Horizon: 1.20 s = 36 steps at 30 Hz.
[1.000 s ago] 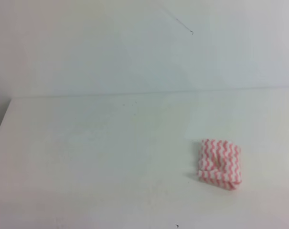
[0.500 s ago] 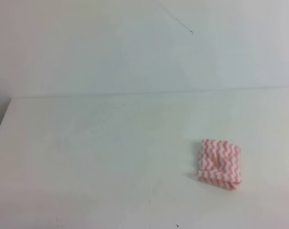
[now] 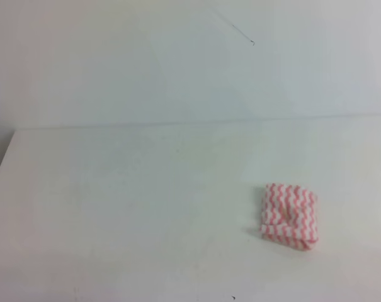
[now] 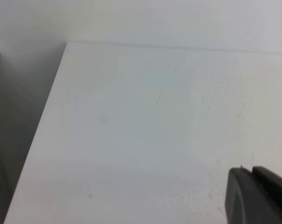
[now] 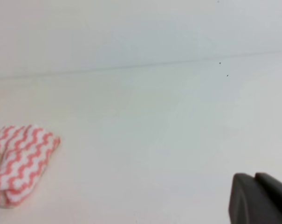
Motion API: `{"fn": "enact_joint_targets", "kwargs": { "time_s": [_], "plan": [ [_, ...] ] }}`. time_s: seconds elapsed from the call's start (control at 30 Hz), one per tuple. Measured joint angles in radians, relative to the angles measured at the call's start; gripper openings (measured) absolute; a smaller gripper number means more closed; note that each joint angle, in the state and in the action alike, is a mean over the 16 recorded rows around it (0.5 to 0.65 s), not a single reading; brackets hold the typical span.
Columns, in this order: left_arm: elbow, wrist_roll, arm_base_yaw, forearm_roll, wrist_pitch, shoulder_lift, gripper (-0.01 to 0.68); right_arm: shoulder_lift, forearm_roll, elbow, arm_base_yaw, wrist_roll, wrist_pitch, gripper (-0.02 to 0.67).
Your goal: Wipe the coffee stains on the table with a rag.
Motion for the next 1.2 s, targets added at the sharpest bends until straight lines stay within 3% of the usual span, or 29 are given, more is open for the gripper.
{"fn": "enact_joint_targets", "kwargs": {
  "time_s": [1.2],
  "plan": [
    [-0.003,0.000,0.000,0.000,0.000,0.000,0.000,0.000,0.000,0.000,0.040,0.001,0.002,-0.003]
  ]
}}
